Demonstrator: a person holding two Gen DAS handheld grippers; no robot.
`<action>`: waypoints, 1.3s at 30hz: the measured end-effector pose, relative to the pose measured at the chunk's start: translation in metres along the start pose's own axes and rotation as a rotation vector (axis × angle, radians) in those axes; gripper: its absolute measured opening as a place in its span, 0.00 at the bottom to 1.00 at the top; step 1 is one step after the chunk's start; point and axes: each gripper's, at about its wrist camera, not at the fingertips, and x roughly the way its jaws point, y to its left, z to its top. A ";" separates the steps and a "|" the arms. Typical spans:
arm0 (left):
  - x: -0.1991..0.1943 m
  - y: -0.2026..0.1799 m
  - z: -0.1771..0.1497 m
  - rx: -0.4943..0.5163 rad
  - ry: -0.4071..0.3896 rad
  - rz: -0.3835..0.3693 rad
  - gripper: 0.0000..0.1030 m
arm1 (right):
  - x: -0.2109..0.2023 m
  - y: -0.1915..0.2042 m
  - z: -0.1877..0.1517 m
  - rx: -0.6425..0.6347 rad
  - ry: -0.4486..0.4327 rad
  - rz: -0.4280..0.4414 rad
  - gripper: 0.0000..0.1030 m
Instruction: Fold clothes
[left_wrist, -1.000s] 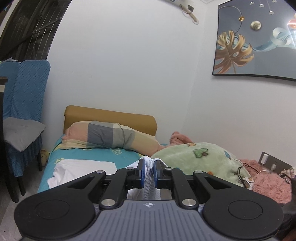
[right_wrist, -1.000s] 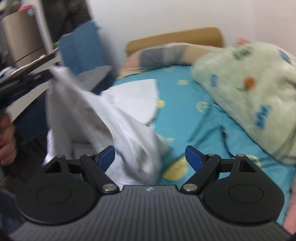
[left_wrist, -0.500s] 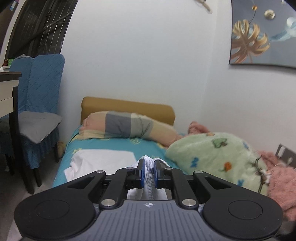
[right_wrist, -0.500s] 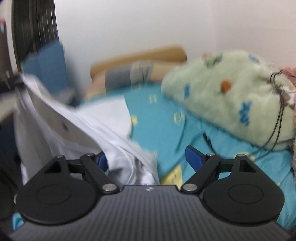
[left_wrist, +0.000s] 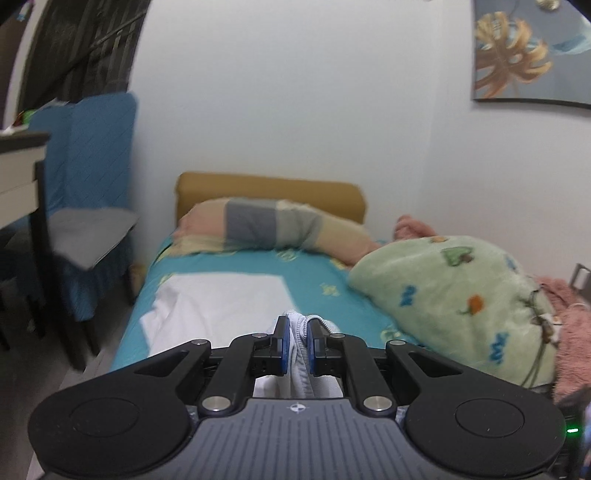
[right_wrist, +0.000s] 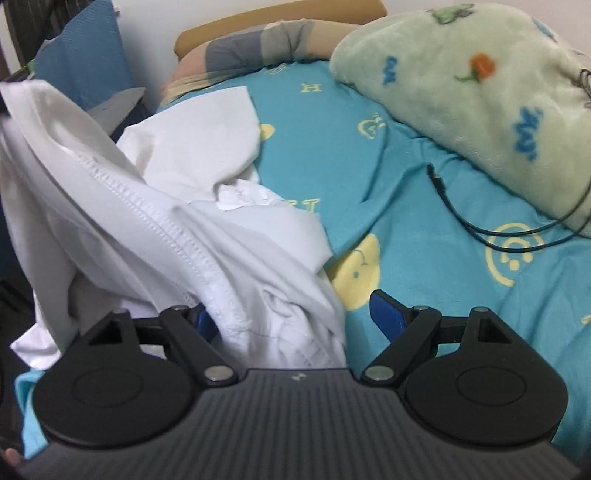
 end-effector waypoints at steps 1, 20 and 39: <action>0.001 0.002 -0.002 -0.012 0.013 0.010 0.10 | -0.009 -0.002 0.001 0.008 -0.057 -0.030 0.82; 0.062 -0.011 -0.062 0.074 0.271 0.273 0.46 | -0.080 -0.028 0.025 0.041 -0.566 -0.020 0.82; -0.136 0.006 0.077 -0.256 -0.317 0.374 0.60 | -0.171 -0.018 0.118 -0.045 -0.588 0.001 0.82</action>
